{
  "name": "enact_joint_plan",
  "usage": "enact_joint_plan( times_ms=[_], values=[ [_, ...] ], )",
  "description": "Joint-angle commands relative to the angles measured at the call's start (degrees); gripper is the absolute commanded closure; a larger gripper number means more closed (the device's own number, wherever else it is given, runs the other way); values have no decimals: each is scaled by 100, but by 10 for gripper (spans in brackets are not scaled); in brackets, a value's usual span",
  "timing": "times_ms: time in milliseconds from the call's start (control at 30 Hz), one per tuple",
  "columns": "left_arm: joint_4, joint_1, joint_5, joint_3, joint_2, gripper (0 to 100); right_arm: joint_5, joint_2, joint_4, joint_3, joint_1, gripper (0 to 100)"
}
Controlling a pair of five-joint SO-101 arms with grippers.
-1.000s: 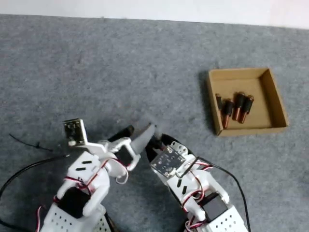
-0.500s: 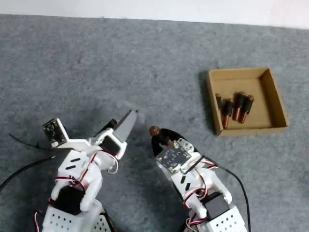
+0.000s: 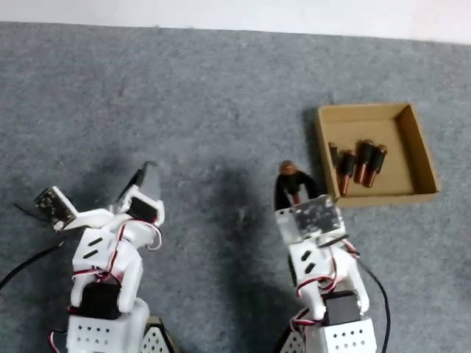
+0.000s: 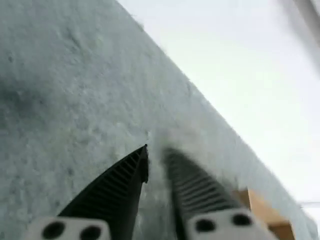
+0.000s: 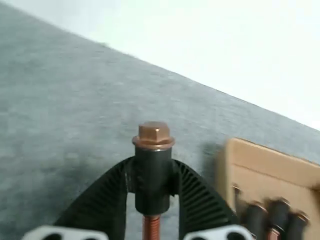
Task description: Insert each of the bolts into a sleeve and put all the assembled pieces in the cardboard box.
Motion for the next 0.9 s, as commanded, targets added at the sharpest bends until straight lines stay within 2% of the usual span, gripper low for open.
enact_joint_plan(
  times_ms=[0,100,300,500,600,733,867],
  values=[
    [-976,-435,0,347,-57,989,-79,-127,-233,673,549,994],
    [-1248,-549,-62,497,-57,994,-281,-127,-409,673,954,994],
    [-1231,-532,-387,532,-57,994,-352,-110,-1279,646,1833,994],
    [-1231,-532,-387,532,-57,994,62,382,-1288,75,2070,993],
    [-1231,-532,-387,541,-57,994,149,1657,-1508,-708,2105,993],
    [-1231,-505,-396,541,-48,994,132,4365,-1657,-2510,2413,993],
    [-1231,-505,-396,541,-48,994,123,7029,-1042,-4716,2923,993]
  ],
)
